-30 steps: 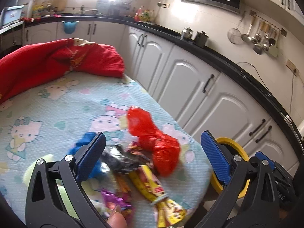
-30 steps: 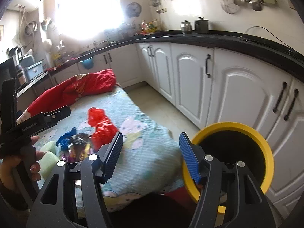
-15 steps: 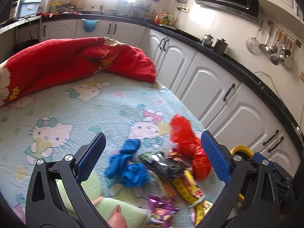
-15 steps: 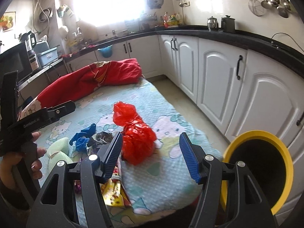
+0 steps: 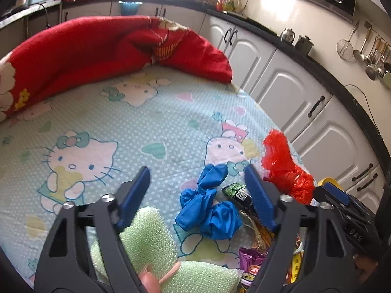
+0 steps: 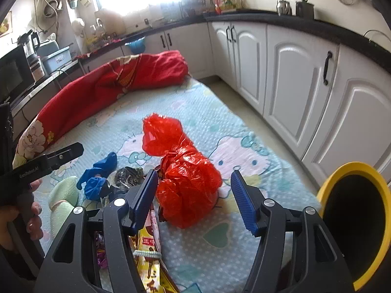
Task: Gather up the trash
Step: 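Grasp the blue glove with the left tool while the right tool grasps the red bag, then carry the blue glove and red bag in both tools over the yellow bin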
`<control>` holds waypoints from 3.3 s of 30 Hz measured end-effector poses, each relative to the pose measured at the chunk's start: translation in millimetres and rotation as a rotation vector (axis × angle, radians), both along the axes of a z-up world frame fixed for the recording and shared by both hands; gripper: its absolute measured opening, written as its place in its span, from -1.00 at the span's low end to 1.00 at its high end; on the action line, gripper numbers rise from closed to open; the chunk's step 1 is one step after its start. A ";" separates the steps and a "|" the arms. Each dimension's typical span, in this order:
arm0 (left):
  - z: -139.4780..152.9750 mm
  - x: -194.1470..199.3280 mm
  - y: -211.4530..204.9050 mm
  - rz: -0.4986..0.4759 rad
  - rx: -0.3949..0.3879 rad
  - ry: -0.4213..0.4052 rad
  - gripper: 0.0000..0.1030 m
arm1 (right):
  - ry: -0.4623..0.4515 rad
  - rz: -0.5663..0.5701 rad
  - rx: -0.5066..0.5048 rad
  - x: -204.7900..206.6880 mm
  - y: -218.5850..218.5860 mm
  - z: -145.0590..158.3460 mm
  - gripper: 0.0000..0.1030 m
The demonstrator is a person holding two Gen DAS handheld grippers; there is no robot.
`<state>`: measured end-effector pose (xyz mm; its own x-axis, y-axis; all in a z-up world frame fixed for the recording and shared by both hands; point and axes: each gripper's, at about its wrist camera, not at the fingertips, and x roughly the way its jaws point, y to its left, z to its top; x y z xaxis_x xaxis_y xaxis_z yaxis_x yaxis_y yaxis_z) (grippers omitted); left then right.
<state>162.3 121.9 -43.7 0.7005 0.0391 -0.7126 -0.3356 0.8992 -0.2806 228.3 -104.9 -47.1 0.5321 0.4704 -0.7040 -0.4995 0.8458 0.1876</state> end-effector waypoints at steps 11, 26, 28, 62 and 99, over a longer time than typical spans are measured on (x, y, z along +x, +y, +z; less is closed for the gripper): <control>-20.2 9.8 -2.7 -0.039 -0.016 0.069 -0.19 | 0.139 -0.013 0.036 19.4 1.0 -30.1 -0.31; -29.1 12.8 -10.8 -0.096 -0.004 0.093 -0.85 | 0.133 -0.054 0.081 17.2 -14.4 -29.7 -0.71; -29.0 12.4 -10.8 -0.106 -0.007 0.086 -0.90 | 0.124 -0.060 0.086 16.2 -17.1 -26.6 -0.72; 40.5 -12.0 -45.3 -0.113 0.052 -0.132 -0.96 | 0.007 -0.077 0.126 -19.7 -67.6 20.4 -0.73; 63.5 9.7 -169.6 -0.351 0.106 -0.219 -0.96 | -0.081 -0.270 0.123 -39.3 -183.2 42.6 -0.73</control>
